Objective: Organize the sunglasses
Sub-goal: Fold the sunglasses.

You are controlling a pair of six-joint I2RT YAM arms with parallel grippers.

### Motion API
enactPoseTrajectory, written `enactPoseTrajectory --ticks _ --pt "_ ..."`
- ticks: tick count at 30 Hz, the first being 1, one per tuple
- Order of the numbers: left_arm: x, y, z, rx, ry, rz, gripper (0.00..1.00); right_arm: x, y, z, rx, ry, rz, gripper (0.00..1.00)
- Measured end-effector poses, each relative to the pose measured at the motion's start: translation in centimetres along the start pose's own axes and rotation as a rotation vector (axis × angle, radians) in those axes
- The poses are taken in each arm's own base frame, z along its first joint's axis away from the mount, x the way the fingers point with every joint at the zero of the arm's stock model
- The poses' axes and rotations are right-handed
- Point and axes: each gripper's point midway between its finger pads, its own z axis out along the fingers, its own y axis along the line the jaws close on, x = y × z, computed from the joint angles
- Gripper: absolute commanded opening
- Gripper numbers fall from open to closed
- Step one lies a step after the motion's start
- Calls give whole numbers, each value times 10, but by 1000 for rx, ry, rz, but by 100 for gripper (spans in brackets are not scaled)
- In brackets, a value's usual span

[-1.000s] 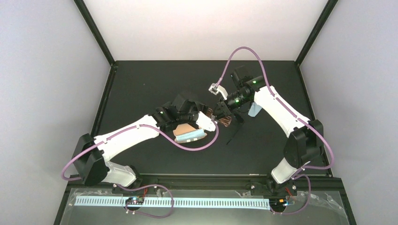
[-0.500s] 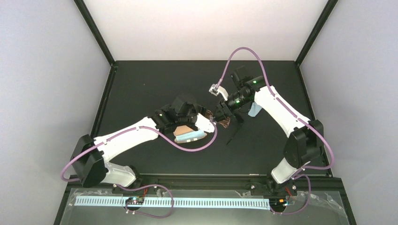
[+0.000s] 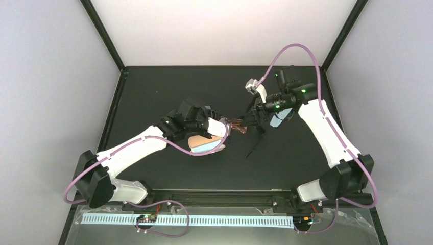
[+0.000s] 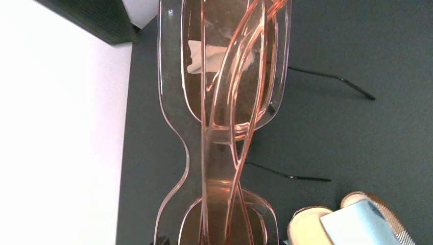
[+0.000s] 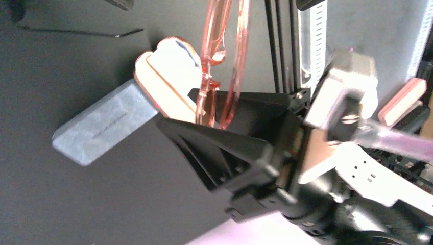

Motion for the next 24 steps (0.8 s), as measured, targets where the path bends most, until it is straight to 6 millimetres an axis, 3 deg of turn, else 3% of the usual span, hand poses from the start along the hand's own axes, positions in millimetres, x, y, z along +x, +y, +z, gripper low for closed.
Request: enactPoseTrajectory --ticks 5,10,13,20,24 --pt "-4 5 -6 32 -69 -134 33 -24 19 -33 56 -135 -137 88" --pt "-22 21 -18 52 -179 -275 33 -35 43 -57 109 -273 -297 89" --pt "-38 25 -25 87 -250 -357 33 -37 51 -59 92 -313 -352 89" --pt "-72 31 -34 211 -398 -547 33 -29 41 -44 48 -357 -370 89" --pt "-87 34 -36 283 -466 -641 33 -24 46 -37 14 -375 -372 89"
